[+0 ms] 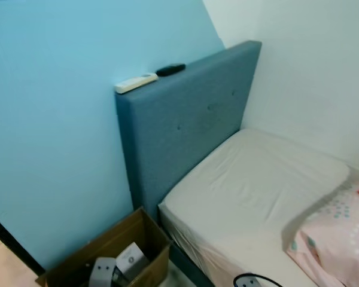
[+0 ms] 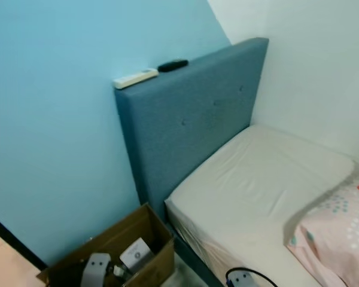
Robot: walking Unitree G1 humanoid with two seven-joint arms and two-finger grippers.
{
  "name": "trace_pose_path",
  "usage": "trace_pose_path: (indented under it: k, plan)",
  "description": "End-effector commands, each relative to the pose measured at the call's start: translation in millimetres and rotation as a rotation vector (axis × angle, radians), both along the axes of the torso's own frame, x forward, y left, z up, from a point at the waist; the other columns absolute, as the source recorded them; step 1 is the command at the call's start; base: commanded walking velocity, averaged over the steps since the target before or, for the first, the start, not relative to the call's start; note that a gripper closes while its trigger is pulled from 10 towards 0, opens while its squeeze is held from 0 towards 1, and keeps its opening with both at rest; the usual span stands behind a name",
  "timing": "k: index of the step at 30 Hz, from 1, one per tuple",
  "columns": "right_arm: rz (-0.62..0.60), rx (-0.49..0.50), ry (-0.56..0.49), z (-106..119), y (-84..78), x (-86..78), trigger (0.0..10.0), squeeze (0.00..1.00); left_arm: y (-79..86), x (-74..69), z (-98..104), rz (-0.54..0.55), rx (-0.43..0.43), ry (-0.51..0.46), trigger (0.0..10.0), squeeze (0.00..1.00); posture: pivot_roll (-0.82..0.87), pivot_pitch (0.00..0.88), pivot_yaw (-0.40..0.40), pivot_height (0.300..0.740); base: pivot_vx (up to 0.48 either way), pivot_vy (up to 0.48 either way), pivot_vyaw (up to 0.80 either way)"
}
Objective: Clean up the room
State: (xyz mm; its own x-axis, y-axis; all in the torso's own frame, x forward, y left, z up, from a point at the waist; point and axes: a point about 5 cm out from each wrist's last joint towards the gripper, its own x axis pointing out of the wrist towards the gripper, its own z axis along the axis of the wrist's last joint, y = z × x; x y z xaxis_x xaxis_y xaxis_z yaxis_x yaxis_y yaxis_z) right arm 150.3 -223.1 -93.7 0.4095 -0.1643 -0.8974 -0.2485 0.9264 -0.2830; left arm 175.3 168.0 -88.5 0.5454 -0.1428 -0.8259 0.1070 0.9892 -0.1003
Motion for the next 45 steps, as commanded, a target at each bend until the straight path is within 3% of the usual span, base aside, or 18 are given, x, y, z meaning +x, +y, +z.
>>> trace_pose_path:
  k: [1, 8, 13, 19, 24, 26, 31, 45]
  plan:
    - [-0.016, 0.007, -0.013, 1, 1.9, 2.7, 10.0, 0.00, -3.7, 5.2, 2, -0.020, -0.007, -0.005, 10.0, 0.00, -0.11, 0.000, 0.017, 0.710, 0.000, -0.480, 0.00]
    - [0.043, -0.003, 0.033, -3, 6.3, -5.6, 10.0, 0.00, -0.3, 11.8, 5, 0.038, -0.021, -0.021, 10.0, 0.00, -0.12, 0.000, 0.004, 0.710, 0.000, -0.480, -0.68]
    - [0.104, -0.017, 0.009, 0, 8.5, 5.4, 10.0, 0.00, 8.9, 17.8, 9, 0.139, -0.015, -0.041, 10.0, 0.00, -0.11, 0.000, -0.023, 0.710, 0.000, -0.334, -0.67]
    - [0.115, -0.015, 0.016, 1, 6.7, 5.1, 10.0, 0.00, 18.3, 22.4, 12, 0.214, 0.009, -0.056, 10.0, 0.00, -0.09, 0.000, -0.038, 0.710, 0.000, 0.000, -0.67]
    - [0.150, -0.022, 0.054, -3, 6.0, -3.7, 10.0, 0.00, 31.2, 18.4, 11, 0.267, 0.020, -0.058, 10.0, 0.00, -0.07, 0.000, -0.053, 0.710, 0.000, 0.000, -0.14]
    - [0.160, -0.023, 0.071, -5, 6.0, -9.2, 10.0, 0.00, 42.7, 8.7, 9, 0.307, 0.032, -0.039, 10.0, 0.00, -0.07, 0.000, -0.039, 0.710, 0.000, 0.000, 0.00]
    - [0.109, -0.024, 0.080, -6, 2.2, -14.9, 10.0, 0.00, 45.3, -3.7, 3, 0.292, 0.063, 0.023, 10.0, 0.00, -0.07, 0.000, -0.008, 0.710, 0.000, 0.000, 0.00]
    - [0.120, -0.003, 0.069, -7, 12.8, -11.3, 10.0, 0.00, 41.5, 5.9, 6, 0.248, 0.092, 0.025, 10.0, 0.00, -0.10, 0.000, 0.019, 0.710, -0.146, 0.000, 0.00]
